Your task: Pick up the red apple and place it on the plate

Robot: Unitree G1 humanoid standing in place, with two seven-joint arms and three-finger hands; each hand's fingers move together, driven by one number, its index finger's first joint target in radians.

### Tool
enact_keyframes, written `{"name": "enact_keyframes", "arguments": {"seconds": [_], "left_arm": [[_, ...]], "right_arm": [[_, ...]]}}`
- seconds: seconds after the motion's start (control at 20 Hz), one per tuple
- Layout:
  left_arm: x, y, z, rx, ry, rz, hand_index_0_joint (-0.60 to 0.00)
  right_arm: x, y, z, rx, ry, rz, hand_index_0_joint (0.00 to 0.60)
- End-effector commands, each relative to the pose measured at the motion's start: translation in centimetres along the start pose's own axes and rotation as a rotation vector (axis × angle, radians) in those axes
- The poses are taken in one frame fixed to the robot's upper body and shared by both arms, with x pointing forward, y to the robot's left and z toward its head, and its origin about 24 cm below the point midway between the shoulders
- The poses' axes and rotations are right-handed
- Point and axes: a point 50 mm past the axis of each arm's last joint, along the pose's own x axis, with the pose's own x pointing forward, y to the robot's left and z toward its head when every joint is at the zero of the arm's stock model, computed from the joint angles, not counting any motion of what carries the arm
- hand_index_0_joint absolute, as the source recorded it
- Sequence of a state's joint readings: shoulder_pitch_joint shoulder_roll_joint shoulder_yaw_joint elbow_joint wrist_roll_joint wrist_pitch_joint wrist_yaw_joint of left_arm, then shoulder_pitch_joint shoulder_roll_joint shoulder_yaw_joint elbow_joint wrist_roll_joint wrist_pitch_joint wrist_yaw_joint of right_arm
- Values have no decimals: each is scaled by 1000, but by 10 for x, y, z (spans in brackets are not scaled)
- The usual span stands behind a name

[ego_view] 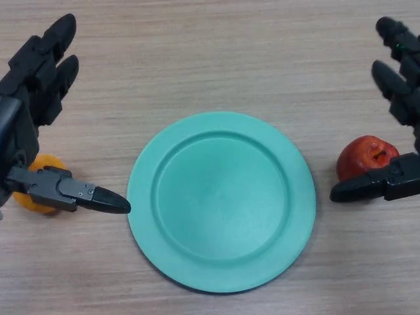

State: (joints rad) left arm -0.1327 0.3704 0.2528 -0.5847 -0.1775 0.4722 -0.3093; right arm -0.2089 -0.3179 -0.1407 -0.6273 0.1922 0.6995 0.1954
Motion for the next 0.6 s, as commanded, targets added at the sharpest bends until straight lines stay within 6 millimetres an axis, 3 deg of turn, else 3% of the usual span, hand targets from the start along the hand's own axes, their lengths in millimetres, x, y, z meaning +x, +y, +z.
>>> {"name": "enact_keyframes", "arguments": {"seconds": [0.05,0.35,0.6], "left_arm": [[-4,12,30,79,-195,29,0],[-10,13,38,31,-219,27,0],[-15,13,42,72,-252,45,0]], "right_arm": [[-7,-14,36,-42,-232,-30,0],[-10,-21,38,-33,-212,-11,0],[-5,-42,8,-104,-200,-5,0]]}}
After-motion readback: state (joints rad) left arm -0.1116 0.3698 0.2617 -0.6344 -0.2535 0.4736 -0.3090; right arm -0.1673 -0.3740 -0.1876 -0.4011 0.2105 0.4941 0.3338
